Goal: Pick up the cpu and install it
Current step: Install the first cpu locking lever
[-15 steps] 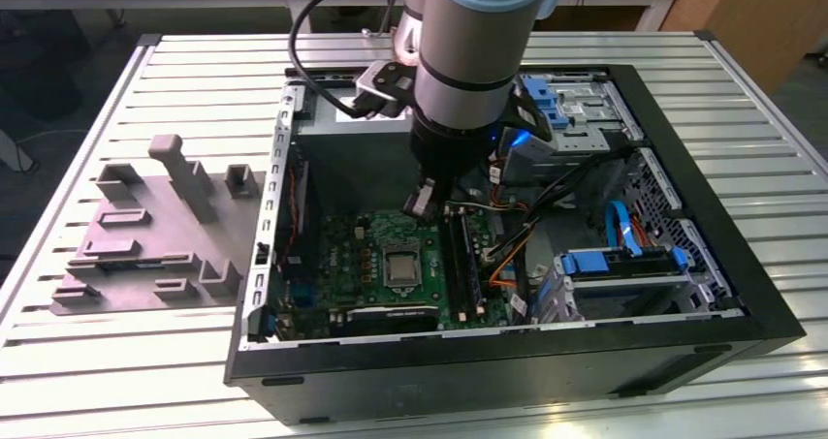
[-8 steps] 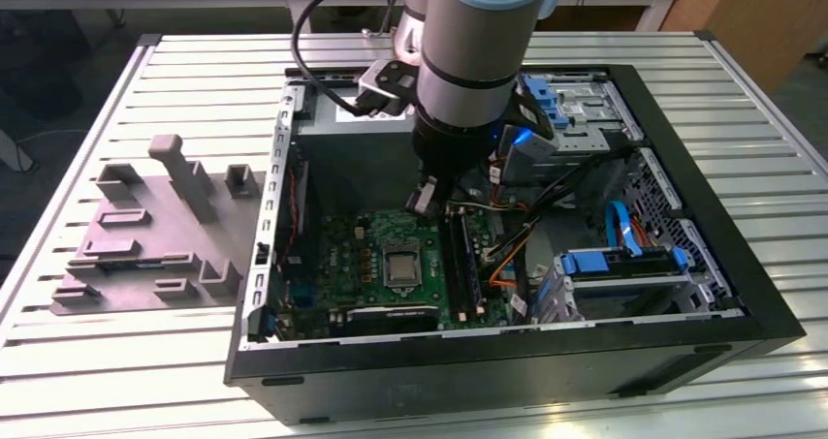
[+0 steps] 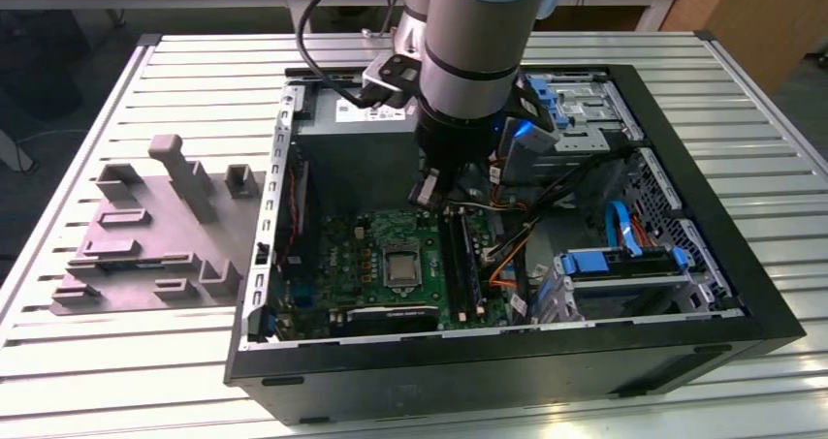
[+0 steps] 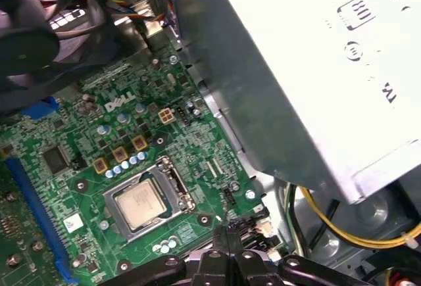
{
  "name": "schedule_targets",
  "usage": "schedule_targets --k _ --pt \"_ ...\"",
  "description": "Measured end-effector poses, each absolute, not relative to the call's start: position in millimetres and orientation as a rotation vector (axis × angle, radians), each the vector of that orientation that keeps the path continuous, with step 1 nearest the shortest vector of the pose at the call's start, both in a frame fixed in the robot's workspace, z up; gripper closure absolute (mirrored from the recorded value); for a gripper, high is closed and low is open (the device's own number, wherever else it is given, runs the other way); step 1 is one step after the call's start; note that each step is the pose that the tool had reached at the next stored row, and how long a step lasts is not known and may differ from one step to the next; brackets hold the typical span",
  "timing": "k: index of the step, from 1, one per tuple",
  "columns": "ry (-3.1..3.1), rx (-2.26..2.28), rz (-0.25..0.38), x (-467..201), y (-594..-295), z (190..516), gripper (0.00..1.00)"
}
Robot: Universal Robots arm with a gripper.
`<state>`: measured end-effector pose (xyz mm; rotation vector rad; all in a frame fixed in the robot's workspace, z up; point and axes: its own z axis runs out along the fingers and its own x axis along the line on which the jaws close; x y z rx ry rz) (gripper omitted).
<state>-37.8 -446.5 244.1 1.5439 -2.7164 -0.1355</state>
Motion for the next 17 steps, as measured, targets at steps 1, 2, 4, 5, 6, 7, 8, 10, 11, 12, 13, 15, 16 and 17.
schedule_targets --k 1,2,4,5,6,7,8,10,11,12,13,15,16,17 --pt "-2.716 1.544 -0.136 -37.6 -445.4 244.0 0.89" --pt "-2.716 1.544 -0.136 -37.6 -444.5 243.8 0.89" --pt "-2.716 1.544 -0.135 -37.6 -442.4 243.3 0.89" --pt "-2.716 1.544 -0.136 -37.5 -441.8 242.9 0.89" --pt "-2.716 1.544 -0.136 -37.5 -441.2 242.4 0.89" --pt "-2.716 1.544 -0.136 -37.5 -440.7 242.1 0.89" --pt "-2.716 1.544 -0.136 -37.5 -440.2 241.8 0.89" --pt "-2.716 1.544 -0.136 -37.6 -438.9 241.4 0.89" --pt "-2.716 1.544 -0.136 -37.6 -438.3 241.3 0.89" --pt "-2.716 1.544 -0.136 -37.6 -437.8 241.2 0.89" --pt "-2.716 1.544 -0.136 -37.5 -437.2 241.0 0.89" --pt "-2.714 1.547 -0.136 -37.6 -436.6 240.4 0.89" --pt "-2.712 1.551 -0.135 -37.8 -436.5 240.1 0.89" --pt "-2.708 1.557 -0.135 -38.1 -436.5 239.8 0.89"
